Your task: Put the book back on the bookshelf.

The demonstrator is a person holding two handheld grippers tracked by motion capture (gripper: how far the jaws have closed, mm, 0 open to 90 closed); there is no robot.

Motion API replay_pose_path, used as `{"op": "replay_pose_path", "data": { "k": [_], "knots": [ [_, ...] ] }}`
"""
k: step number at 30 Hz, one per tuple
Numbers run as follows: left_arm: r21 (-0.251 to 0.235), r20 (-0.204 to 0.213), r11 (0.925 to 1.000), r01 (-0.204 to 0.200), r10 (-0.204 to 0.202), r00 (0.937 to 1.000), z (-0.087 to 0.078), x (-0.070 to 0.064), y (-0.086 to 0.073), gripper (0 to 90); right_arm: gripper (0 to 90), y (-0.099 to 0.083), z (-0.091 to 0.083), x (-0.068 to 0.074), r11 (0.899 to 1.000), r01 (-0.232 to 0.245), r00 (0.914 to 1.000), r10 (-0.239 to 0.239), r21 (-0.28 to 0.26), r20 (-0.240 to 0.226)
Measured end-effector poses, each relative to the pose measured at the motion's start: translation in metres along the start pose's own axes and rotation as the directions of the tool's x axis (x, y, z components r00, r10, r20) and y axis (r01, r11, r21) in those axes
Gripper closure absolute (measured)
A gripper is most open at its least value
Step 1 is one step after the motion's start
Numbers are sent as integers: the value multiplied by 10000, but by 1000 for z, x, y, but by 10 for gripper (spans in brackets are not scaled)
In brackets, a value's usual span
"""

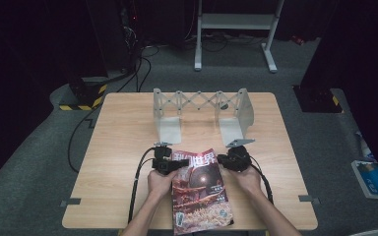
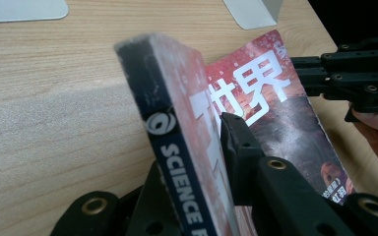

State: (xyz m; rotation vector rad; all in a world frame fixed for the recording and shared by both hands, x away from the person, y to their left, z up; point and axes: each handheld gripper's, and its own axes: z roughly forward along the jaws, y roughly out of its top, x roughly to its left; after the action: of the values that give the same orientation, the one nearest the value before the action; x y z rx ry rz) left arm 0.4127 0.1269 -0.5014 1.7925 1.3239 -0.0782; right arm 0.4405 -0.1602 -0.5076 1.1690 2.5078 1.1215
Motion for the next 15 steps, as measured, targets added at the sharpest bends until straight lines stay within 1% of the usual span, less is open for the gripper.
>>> {"op": "replay_pose_path", "data": {
  "k": [2, 3, 4, 6, 8, 9, 10, 13, 15],
  "knots": [
    [-21, 46, 10000, -32, 32, 10000, -2, -1, 0, 803, 746, -3, -2, -3, 9999, -90, 10000, 90, -116, 39],
    [-52, 95, 10000, -12, 12, 10000, -2, -1, 0, 804, 723, -5, -4, -4, 9996, -240, 9997, 241, -122, 86],
    [-88, 145, 10000, -7, 8, 9999, -3, -2, 0, 806, 707, -6, -5, -6, 9995, -229, 9997, 231, -204, 88],
    [-125, 213, 9999, -27, 30, 9998, -4, -3, 1, 810, 666, -9, -9, -9, 9990, -406, 9990, 410, -196, 192],
    [-105, 229, 9999, -134, 137, 9996, -6, -6, 2, 813, 626, -11, -14, -11, 9989, -362, 9984, 374, -284, 430],
    [-86, 209, 9996, -260, 262, 9994, -7, -8, 3, 814, 614, -12, -16, -12, 9988, -299, 9982, 318, -376, 514],
    [-108, 271, 9995, -304, 307, 9992, -7, -10, 4, 817, 592, -14, -20, -13, 9982, -401, 9971, 429, -457, 629],
    [-148, 361, 9985, -523, 528, 9980, -10, -15, 7, 824, 552, -23, -28, -19, 9970, -430, 9943, 490, -639, 942],
    [-234, 503, 9984, -522, 533, 9973, -13, -19, 9, 829, 542, -30, -32, -23, 9963, -499, 9918, 577, -698, 1144]
  ]
}}
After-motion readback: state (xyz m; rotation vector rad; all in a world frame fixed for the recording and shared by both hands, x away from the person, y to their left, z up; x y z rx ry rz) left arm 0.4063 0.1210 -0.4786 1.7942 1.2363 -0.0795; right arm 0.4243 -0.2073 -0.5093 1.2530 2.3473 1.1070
